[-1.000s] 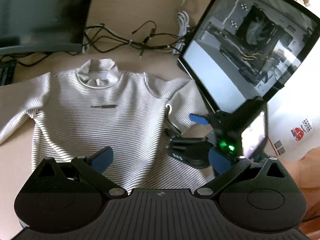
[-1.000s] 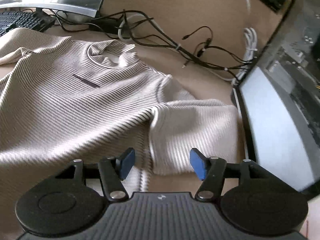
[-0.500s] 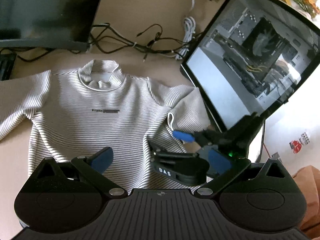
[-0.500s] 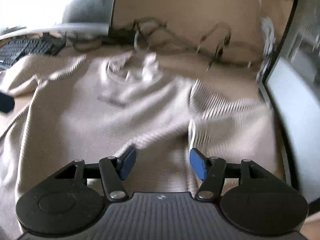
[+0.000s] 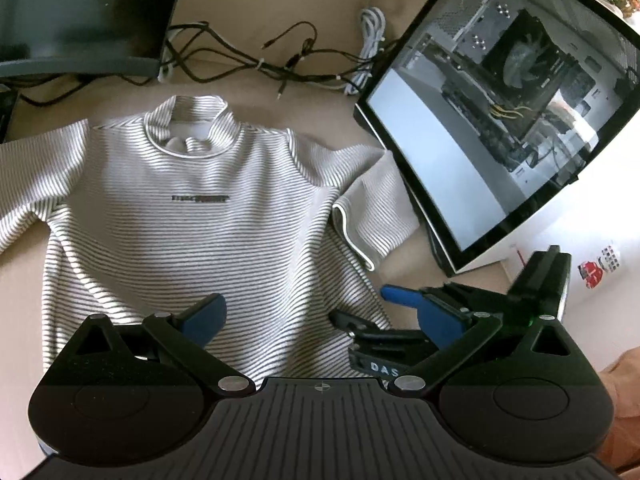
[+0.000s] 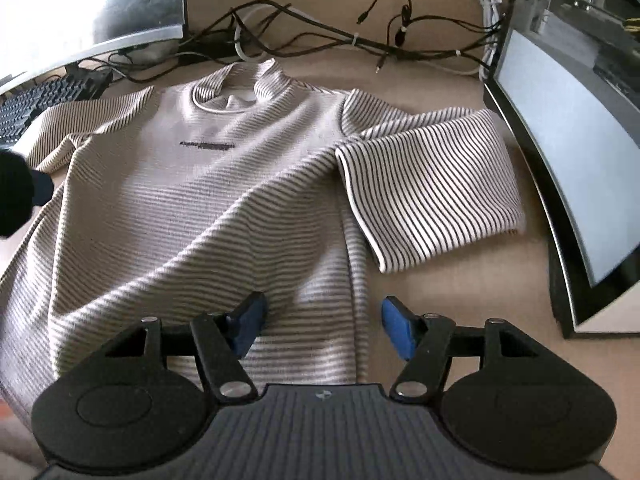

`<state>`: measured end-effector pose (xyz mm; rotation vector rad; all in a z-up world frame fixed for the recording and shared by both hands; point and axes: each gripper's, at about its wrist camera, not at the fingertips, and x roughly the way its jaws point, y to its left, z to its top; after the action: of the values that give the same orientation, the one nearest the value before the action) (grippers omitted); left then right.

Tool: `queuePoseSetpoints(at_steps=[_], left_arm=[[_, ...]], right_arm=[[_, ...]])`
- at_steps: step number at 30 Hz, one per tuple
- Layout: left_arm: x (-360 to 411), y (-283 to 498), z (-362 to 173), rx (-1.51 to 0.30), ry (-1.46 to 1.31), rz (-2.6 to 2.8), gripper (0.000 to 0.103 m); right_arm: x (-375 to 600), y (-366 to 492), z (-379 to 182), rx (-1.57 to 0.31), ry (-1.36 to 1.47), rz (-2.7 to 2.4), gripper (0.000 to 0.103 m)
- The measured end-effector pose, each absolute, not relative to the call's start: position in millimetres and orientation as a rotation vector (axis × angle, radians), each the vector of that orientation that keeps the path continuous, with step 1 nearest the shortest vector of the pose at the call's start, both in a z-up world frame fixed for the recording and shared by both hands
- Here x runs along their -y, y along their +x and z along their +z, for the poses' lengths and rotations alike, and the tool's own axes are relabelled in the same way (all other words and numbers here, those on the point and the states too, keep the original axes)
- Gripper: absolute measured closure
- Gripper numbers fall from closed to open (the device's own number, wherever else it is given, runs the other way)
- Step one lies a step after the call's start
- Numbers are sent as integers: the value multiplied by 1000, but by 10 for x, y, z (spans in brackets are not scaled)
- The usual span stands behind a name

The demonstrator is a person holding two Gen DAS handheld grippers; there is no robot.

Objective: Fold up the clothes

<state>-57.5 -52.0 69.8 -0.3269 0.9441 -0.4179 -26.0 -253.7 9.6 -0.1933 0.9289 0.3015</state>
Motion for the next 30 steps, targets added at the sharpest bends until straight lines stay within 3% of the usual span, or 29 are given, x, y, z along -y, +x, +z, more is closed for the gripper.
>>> queuePoseSetpoints(at_steps=[8, 12, 16, 17, 19, 20, 24, 30], left_arm=[[397, -545, 644, -961, -356, -377, 0], [341, -511, 615, -968, -370, -351, 0], [337, -486, 602, -974, -370, -346, 0], [339, -482, 603, -976, -368, -345, 0], [336, -475, 598, -979, -366, -338, 0], [331, -470, 595, -981, -366, -335, 0], [310, -471, 576, -982, -378, -330, 0], [342, -539, 604, -954, -387, -368, 0]], right_arm=[[2623, -266, 109, -783, -548, 230, 40], [2600, -244, -1, -741, -686, 264, 29], [2467, -137, -47, -667, -738, 279, 28], [2431, -94, -55, -656, -743, 285, 31], [2354, 17, -43, -686, -717, 324, 70], [2341, 80, -25, -719, -674, 333, 95], [2496, 217, 288, -710, -470, 252, 99], [3023, 386, 1183, -590, -161, 64, 99]])
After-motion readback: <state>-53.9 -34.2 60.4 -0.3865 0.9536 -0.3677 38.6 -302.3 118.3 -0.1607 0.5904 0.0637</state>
